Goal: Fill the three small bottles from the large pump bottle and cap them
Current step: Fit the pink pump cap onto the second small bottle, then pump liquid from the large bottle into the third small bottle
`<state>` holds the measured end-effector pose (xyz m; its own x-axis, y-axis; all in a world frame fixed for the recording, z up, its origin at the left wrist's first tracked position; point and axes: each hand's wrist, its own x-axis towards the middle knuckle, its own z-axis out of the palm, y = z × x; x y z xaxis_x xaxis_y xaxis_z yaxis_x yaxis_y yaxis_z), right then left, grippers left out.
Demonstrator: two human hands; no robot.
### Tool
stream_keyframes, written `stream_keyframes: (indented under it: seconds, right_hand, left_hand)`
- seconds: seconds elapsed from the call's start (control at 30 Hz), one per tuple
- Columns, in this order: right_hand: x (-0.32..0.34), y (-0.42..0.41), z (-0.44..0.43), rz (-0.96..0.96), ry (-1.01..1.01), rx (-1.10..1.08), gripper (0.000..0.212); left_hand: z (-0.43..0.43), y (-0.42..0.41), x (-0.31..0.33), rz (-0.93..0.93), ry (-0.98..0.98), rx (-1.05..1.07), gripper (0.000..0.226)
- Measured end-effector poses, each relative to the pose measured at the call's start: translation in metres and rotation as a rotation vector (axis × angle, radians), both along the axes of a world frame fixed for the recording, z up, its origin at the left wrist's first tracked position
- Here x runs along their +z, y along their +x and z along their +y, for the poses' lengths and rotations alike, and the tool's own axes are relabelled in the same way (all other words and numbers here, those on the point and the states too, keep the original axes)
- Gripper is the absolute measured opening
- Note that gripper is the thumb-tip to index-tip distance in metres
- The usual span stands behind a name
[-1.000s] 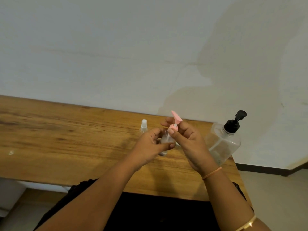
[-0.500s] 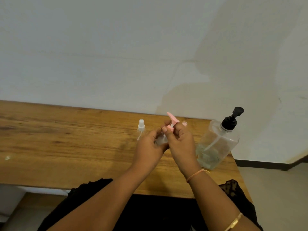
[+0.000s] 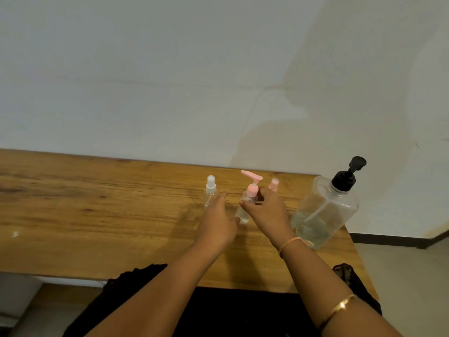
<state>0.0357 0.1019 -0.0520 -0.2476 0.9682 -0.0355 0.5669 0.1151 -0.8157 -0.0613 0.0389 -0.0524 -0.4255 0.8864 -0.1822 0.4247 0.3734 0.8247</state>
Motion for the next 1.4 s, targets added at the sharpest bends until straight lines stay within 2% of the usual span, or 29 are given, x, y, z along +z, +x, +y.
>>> stream_keyframes:
  seconds: [0.2, 0.77, 1.07, 1.3, 1.4]
  right_hand:
    - [-0.024, -0.011, 0.019, -0.099, 0.023, -0.033, 0.023]
    - [-0.037, -0.03, 0.029, -0.075, 0.033, -0.053, 0.038]
    - [-0.035, -0.027, 0.023, -0.004, -0.07, -0.092, 0.066]
    - [-0.025, -0.019, 0.013, -0.005, -0.094, -0.155, 0.056]
    - [-0.019, -0.017, 0.007, 0.006, -0.077, -0.147, 0.044]
  left_hand:
    - [-0.003, -0.016, 0.003, 0.063, -0.052, 0.075, 0.051]
    - [0.0, -0.031, 0.002, -0.004, -0.031, 0.099, 0.036]
    - [0.002, -0.034, -0.002, -0.003, -0.028, 0.113, 0.031]
    - [0.005, -0.038, -0.002, 0.011, -0.02, 0.172, 0.026]
    - [0.008, -0.037, -0.002, 0.086, -0.023, 0.215, 0.035]
